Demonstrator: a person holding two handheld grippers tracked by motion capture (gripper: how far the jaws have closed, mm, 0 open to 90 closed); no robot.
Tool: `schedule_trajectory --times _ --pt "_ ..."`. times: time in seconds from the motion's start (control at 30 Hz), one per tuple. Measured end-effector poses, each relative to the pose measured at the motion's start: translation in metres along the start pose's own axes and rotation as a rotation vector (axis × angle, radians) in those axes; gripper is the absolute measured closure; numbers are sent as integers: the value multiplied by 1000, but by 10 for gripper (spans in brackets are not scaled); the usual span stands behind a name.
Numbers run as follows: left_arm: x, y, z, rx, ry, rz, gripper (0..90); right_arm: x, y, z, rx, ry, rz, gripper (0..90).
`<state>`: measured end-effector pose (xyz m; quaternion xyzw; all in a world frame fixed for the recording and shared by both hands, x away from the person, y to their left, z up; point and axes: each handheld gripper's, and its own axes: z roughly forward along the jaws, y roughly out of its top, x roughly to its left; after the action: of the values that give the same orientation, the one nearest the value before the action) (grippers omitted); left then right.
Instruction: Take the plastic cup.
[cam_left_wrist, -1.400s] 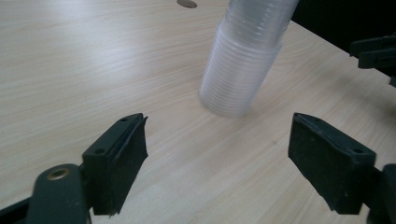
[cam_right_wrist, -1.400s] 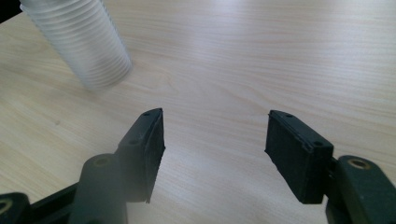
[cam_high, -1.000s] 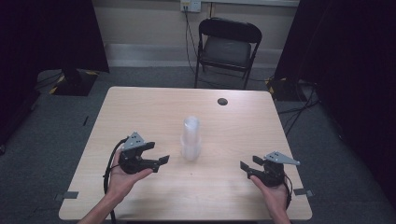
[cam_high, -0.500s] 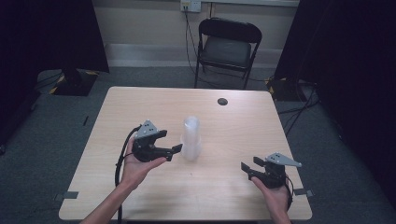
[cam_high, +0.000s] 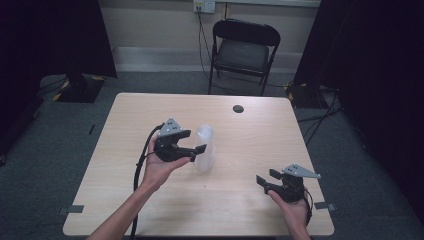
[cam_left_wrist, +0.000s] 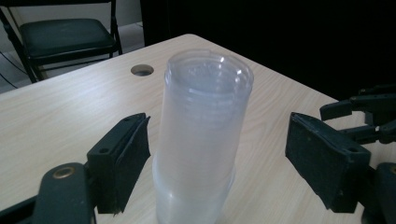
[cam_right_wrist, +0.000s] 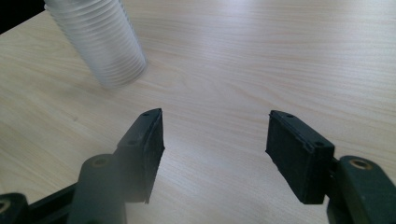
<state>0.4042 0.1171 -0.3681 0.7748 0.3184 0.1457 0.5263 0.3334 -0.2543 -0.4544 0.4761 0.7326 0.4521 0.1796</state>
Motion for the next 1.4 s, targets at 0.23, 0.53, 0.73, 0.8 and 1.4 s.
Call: schedule_trajectory --times 0.23,0.53,0.73,0.8,1.4 --pt "-2 11 11 -11 14 24 246 0 0 0 1 2 -7 362" --pt "2 6 33 -7 9 1 255 0 -1 2 11 3 -12 349" --pt "6 0 42 14 11 12 257 0 -1 3 15 3 -15 347" --pt "7 -1 43 3 14 2 268 1 -1 3 16 6 -17 346" --pt "10 -13 54 72 37 34 272 -4 -1 0 16 3 -4 343"
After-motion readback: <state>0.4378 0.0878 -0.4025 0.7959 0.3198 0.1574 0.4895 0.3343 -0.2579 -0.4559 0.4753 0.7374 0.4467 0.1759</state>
